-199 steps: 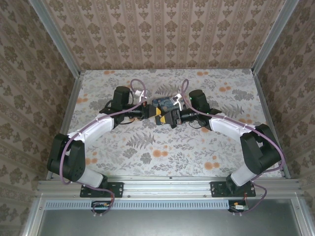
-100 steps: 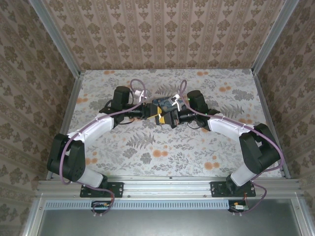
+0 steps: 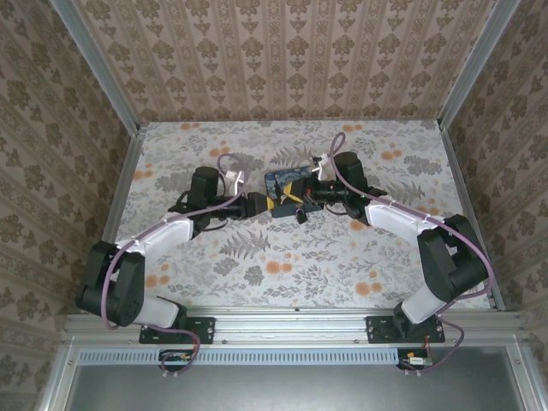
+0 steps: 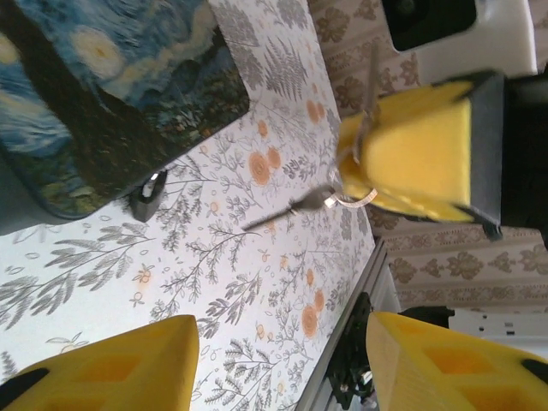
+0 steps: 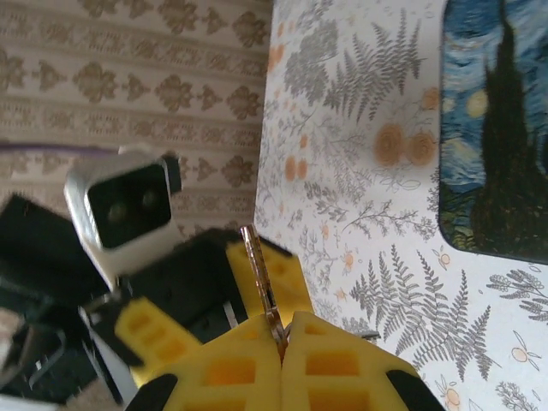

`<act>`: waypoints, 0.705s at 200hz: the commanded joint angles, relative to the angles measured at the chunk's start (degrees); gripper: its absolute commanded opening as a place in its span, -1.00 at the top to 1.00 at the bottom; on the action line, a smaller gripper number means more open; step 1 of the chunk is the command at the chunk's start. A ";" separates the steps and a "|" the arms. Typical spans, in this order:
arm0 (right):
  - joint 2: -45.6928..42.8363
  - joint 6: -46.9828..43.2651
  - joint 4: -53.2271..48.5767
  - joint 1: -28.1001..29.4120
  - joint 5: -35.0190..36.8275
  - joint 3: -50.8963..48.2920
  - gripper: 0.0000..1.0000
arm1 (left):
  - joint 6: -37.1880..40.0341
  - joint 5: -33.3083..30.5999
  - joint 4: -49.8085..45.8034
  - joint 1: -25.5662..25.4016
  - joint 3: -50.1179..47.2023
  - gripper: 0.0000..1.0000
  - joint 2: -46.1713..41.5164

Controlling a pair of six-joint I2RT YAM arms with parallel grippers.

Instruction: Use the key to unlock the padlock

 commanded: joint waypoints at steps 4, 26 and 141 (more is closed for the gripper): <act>-1.00 11.48 0.00 0.18 5.78 -0.74 1.00 | 2.55 -2.11 7.71 -2.13 0.90 -0.01 0.80; -2.24 14.82 0.42 0.18 6.70 -1.61 1.00 | 5.26 -3.72 8.07 -2.98 1.33 0.05 2.40; -3.91 21.50 -4.04 2.59 6.90 0.88 1.00 | 18.23 -11.80 8.79 -7.39 3.23 0.00 6.44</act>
